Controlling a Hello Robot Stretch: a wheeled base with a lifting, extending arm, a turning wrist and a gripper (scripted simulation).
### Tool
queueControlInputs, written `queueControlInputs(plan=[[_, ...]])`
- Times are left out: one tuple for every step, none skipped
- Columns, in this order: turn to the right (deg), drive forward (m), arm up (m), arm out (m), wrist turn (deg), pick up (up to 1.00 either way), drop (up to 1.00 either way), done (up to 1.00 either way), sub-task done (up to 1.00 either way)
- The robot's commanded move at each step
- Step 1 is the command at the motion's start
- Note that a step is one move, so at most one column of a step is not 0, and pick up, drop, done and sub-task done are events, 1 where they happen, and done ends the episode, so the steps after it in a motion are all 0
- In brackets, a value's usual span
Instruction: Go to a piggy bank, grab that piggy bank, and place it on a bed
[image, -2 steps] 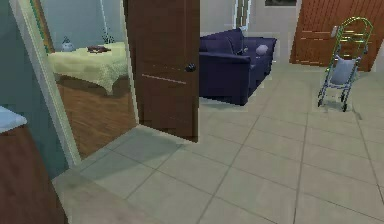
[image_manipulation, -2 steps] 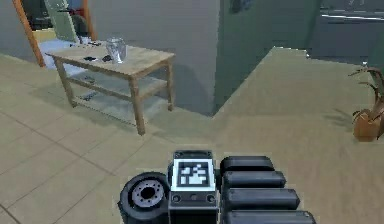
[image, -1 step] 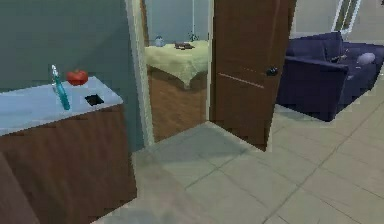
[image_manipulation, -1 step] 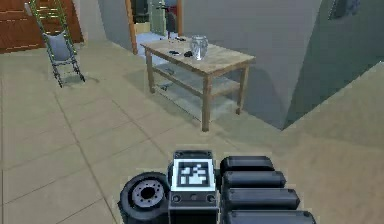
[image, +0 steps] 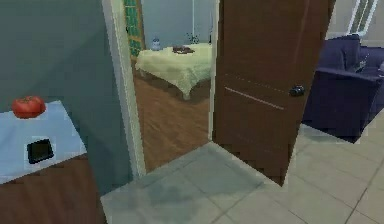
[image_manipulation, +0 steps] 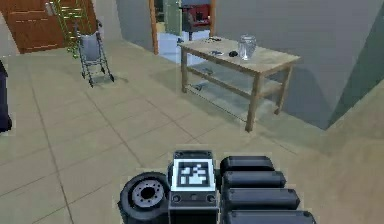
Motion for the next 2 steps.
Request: queueControlInputs(plan=[[6.0, 0.0, 0.0, 0.0, 0.0, 0.0, 0.0, 0.0, 0.0], [0.0, 1.0, 0.0, 0.0, 0.0, 0.0, 0.0, 0.0, 0.0]])
